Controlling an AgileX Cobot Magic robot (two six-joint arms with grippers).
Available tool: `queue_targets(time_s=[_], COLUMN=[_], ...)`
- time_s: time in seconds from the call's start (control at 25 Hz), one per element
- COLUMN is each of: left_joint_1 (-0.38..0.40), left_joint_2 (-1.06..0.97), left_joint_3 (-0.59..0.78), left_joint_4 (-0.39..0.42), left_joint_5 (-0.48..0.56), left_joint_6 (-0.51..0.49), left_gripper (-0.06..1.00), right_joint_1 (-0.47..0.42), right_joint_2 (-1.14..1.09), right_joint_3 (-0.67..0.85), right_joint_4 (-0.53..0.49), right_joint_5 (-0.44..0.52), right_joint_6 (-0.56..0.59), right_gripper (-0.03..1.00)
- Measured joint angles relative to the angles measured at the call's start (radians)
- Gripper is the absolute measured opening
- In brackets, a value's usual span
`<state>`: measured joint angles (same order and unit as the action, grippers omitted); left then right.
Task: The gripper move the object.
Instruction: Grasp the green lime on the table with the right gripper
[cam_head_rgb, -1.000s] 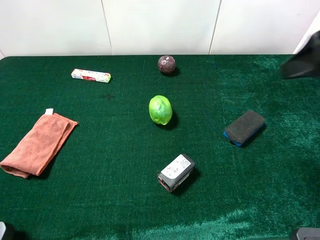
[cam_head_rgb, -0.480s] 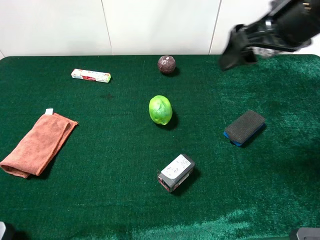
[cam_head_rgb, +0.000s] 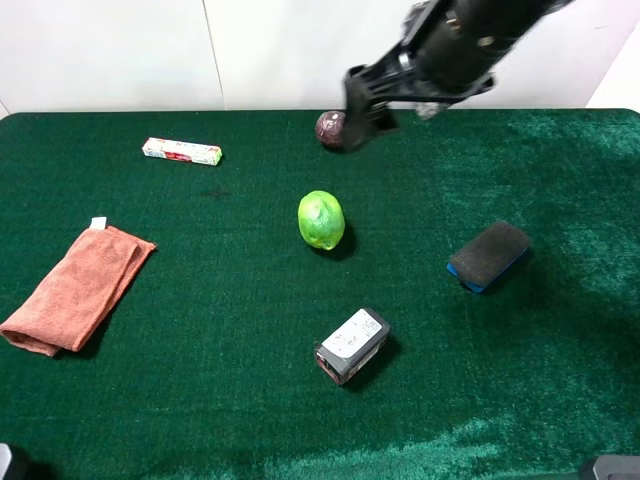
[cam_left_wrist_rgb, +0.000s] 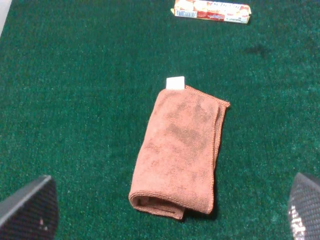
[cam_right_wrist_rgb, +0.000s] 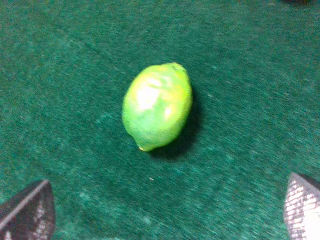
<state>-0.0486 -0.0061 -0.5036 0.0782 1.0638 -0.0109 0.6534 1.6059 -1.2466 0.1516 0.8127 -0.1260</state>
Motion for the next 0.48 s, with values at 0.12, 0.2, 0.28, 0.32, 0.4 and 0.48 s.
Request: queue_targets(time_s=[0.12,0.2,0.28,0.32,0.4,0.48], left_joint_1=[0.0,0.0,0.0,0.0,0.0,0.0], left_joint_2=[0.0,0.0,0.0,0.0,0.0,0.0], left_joint_3=[0.0,0.0,0.0,0.0,0.0,0.0], left_joint_4=[0.0,0.0,0.0,0.0,0.0,0.0], left_joint_5=[0.0,0.0,0.0,0.0,0.0,0.0], left_joint_6=[0.0,0.0,0.0,0.0,0.0,0.0], left_gripper=[0.92,0.92,0.92,0.92,0.92,0.92], right_joint_1=[0.027,0.037,0.042,0.042,0.052,0.064], right_joint_2=[0.056,0.09,0.126,0.138,0.17,0.198], right_joint_3=[-0.038,-0.062,-0.084,-0.093,-0.115,-0.133], right_joint_4=[0.001,0.002,0.004,0.004,0.004,0.006], right_joint_5=[0.001,0.001,0.001,0.001,0.002,0.002], right_joint_6=[0.034,0.062,0.097,0.11,0.141,0.17], right_gripper=[0.7,0.7,0.7,0.7,0.7,0.7])
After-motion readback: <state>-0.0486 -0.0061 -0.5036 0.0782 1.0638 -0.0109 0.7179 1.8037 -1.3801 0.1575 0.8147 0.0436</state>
